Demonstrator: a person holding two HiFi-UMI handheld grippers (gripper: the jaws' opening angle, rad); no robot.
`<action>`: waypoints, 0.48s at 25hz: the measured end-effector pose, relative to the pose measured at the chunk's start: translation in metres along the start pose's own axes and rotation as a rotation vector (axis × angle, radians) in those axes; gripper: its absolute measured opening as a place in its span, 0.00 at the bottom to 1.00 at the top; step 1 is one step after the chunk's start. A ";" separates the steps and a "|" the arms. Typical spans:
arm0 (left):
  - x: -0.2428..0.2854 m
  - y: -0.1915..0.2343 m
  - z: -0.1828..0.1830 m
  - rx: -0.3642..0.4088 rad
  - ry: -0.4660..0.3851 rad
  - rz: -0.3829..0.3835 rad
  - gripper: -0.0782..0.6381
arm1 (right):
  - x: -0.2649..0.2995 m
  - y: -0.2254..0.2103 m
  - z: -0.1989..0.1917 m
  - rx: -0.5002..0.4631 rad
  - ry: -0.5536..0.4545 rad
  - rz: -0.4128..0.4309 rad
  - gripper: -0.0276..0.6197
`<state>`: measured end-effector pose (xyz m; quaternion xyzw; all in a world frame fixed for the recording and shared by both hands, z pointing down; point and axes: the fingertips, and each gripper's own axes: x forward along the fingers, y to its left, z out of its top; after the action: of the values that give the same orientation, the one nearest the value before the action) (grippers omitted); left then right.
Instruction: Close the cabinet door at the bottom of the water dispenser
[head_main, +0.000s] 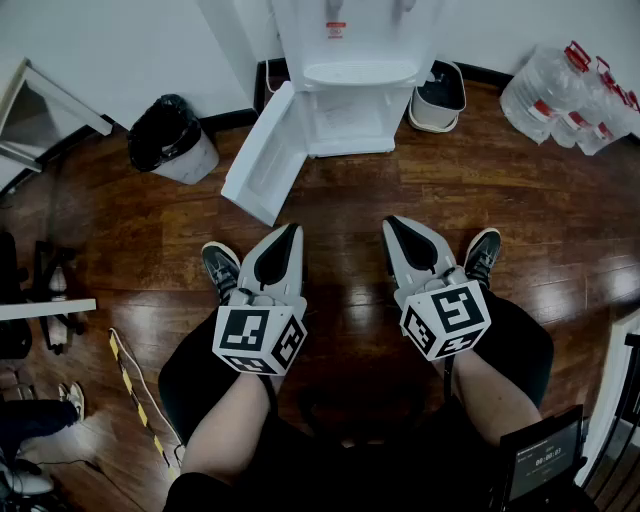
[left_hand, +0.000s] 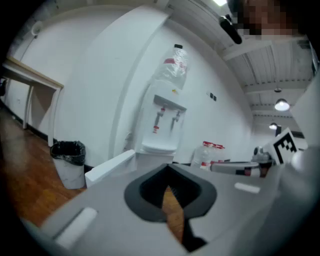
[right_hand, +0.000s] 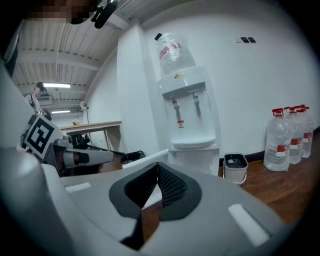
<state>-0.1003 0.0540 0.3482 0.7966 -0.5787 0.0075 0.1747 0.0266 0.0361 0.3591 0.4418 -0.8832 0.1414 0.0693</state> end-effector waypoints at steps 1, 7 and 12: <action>0.000 0.010 -0.002 -0.043 0.007 0.011 0.14 | 0.004 0.002 -0.002 0.001 0.007 0.002 0.05; 0.011 0.068 -0.008 -0.189 0.033 0.118 0.14 | 0.028 0.015 0.001 0.003 0.018 0.032 0.05; 0.022 0.104 -0.012 -0.155 0.058 0.213 0.15 | 0.041 0.017 0.003 0.005 0.026 0.047 0.05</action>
<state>-0.1866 0.0090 0.3918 0.7141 -0.6537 0.0041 0.2505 -0.0113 0.0135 0.3636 0.4194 -0.8919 0.1507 0.0765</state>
